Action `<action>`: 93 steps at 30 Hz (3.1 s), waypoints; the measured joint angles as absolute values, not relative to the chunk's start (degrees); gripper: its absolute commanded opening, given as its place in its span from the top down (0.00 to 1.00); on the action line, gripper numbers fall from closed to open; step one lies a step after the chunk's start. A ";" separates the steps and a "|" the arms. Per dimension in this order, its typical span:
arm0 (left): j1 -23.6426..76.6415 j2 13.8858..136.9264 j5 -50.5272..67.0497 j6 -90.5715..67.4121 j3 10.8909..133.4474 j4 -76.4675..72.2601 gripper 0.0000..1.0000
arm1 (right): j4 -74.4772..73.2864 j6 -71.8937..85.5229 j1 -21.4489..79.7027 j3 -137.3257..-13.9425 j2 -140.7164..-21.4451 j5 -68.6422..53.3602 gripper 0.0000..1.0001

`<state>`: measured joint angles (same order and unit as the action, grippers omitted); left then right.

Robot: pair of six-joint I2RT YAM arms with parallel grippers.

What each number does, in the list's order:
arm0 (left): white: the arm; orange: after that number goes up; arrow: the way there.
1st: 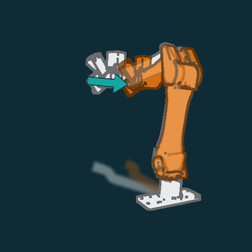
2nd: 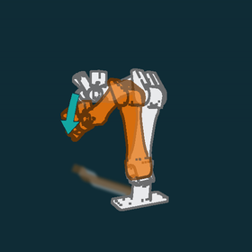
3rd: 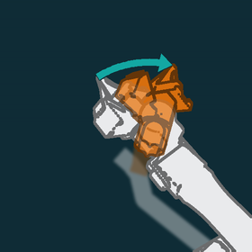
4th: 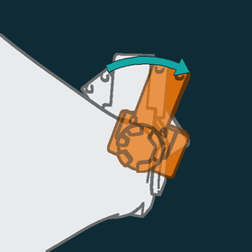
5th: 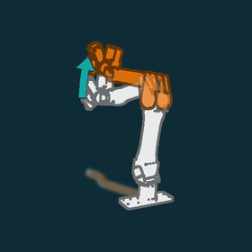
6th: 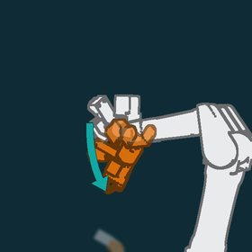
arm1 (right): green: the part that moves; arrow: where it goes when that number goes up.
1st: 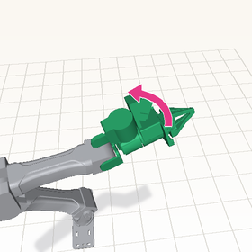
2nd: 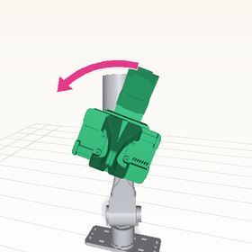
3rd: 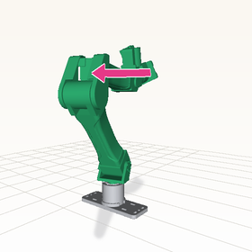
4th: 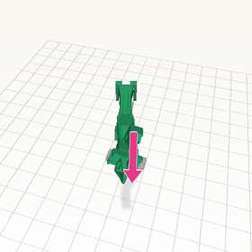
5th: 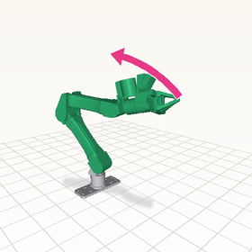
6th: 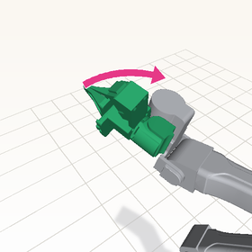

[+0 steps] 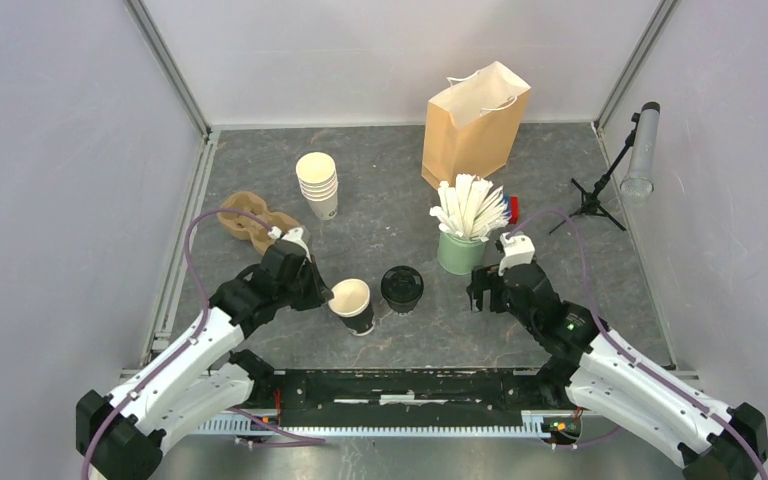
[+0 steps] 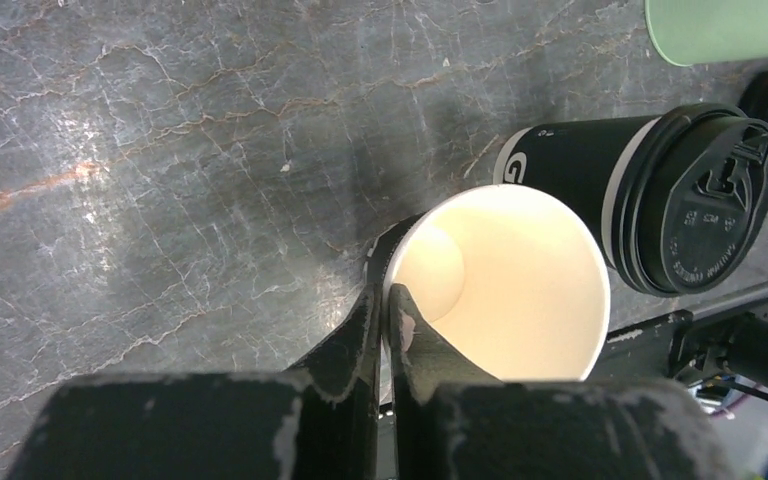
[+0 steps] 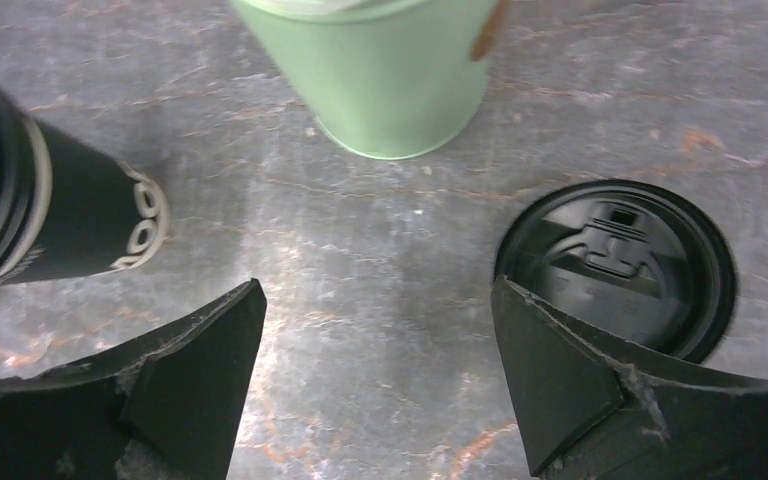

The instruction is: Pack the takeout coffee

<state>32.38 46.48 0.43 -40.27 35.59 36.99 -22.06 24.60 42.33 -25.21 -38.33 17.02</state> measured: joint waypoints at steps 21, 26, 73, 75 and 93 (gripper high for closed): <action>35.11 37.04 -0.97 -38.15 41.21 36.71 0.00 | -17.82 24.91 41.87 -19.11 -39.88 33.26 0.64; 35.11 36.69 -0.91 -33.01 42.17 37.26 0.00 | -15.68 24.16 41.43 -18.00 -39.94 34.83 0.69; 35.14 30.50 -1.45 -27.55 39.66 36.73 0.00 | -7.42 21.37 39.83 -13.28 -39.86 34.11 0.86; 35.14 30.52 -1.45 -27.55 39.66 36.73 0.00 | -7.38 21.52 39.83 -13.28 -39.86 33.61 0.88; 35.14 30.76 -1.45 -27.55 39.64 36.75 0.00 | -7.84 21.78 39.72 -13.28 -38.39 33.04 1.00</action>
<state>35.14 30.76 -1.45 -27.55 39.64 36.75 -7.84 21.78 39.72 -13.28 -38.39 33.04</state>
